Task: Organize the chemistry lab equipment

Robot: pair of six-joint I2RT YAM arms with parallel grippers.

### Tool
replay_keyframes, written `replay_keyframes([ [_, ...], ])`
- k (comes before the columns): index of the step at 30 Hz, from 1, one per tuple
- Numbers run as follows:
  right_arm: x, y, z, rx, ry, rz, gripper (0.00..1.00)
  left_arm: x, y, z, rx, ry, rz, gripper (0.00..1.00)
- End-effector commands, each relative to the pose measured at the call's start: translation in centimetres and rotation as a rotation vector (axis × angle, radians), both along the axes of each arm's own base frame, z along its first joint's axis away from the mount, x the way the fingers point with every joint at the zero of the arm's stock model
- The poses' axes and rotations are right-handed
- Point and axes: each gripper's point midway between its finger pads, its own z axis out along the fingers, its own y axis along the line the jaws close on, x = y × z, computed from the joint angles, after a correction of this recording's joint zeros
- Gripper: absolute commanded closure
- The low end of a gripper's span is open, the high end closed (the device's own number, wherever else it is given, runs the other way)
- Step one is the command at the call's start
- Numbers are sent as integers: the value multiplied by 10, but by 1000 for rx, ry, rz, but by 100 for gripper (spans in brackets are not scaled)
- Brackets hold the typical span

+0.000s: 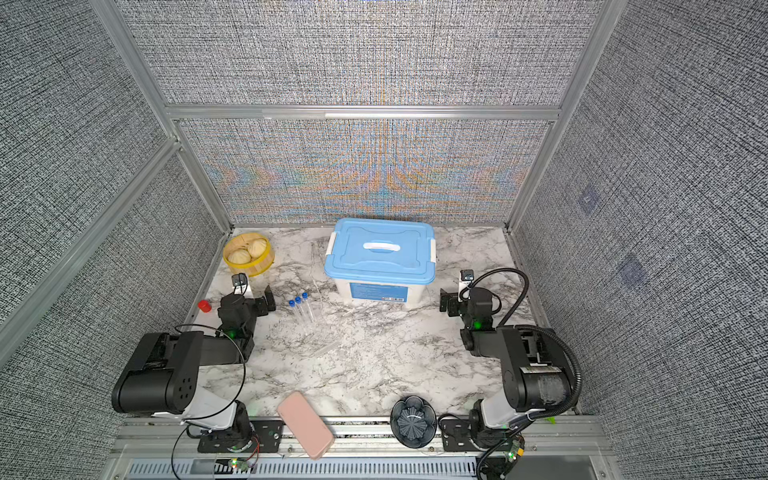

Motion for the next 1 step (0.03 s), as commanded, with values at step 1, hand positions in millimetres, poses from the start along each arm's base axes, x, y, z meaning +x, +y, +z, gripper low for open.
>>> replay_keyframes([
  [1,1,0,3,-2,-15,-2,1,3,-2,8,4,-34,-13,1],
])
